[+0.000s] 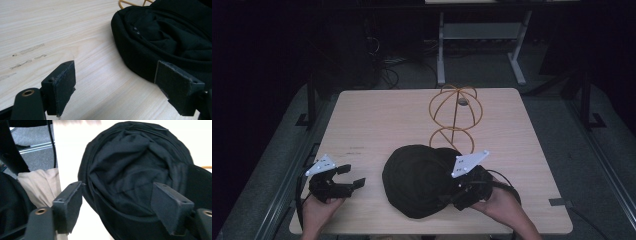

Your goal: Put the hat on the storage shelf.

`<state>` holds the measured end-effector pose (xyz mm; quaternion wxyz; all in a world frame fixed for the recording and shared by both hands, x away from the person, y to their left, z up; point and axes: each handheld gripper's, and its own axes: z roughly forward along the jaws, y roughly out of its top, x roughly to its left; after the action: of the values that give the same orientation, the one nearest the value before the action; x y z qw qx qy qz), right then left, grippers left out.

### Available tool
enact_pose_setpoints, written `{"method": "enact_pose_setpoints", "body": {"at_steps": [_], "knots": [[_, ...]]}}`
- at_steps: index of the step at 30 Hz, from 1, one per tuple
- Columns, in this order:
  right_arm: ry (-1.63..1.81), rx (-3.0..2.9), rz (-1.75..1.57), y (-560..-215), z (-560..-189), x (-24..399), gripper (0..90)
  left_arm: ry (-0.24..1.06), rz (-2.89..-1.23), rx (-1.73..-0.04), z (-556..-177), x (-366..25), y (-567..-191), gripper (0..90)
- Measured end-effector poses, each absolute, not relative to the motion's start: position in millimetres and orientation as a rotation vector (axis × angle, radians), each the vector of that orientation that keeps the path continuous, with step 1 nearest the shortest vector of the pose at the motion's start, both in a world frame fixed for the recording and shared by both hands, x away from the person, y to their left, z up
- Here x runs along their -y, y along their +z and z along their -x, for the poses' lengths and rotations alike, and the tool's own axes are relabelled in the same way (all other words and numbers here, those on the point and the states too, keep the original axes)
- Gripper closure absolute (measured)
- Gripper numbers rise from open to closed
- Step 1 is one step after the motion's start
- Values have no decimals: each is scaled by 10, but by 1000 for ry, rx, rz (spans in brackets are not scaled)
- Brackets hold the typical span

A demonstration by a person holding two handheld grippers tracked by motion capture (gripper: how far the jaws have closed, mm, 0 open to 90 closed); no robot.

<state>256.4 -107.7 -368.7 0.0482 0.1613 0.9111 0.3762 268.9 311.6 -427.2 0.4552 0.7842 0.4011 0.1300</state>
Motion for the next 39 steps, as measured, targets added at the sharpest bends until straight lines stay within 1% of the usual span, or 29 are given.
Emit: {"method": "enact_pose_setpoints", "body": {"at_steps": [1, 4, 5, 14, 15, 27, 32, 33, 39], "knots": [[1147, -2778, -492, -3687, -2564, 1077, 276, 321, -1935, -989, -2689, -3116, -4272, 164], [1147, -2802, -458, -3700, -2559, 982, 320, 316, -1937, -993, -2702, -3110, -4284, 164], [1141, -2822, -440, -3709, -2551, 915, 362, 316, -1945, -990, -2704, -3107, -4285, 164], [1102, -2859, -352, -3784, -2553, 676, 435, 313, -1927, -990, -2708, -3100, -4275, 164], [1096, -2869, -344, -3802, -2537, 613, 459, 313, -1938, -985, -2712, -3098, -4278, 164], [1053, -2925, -297, -3944, -2493, 297, 503, 309, -1922, -988, -2706, -3122, -4271, 164], [1012, -2952, -314, -4009, -2513, 231, 528, 309, -1929, -989, -2708, -3118, -4267, 164], [1001, -2957, -330, -4034, -2532, 216, 545, 307, -1923, -990, -2707, -3118, -4267, 164], [956, -2969, -332, -4092, -2559, 162, 564, 305, -1922, -989, -2705, -3123, -4270, 164]]}}
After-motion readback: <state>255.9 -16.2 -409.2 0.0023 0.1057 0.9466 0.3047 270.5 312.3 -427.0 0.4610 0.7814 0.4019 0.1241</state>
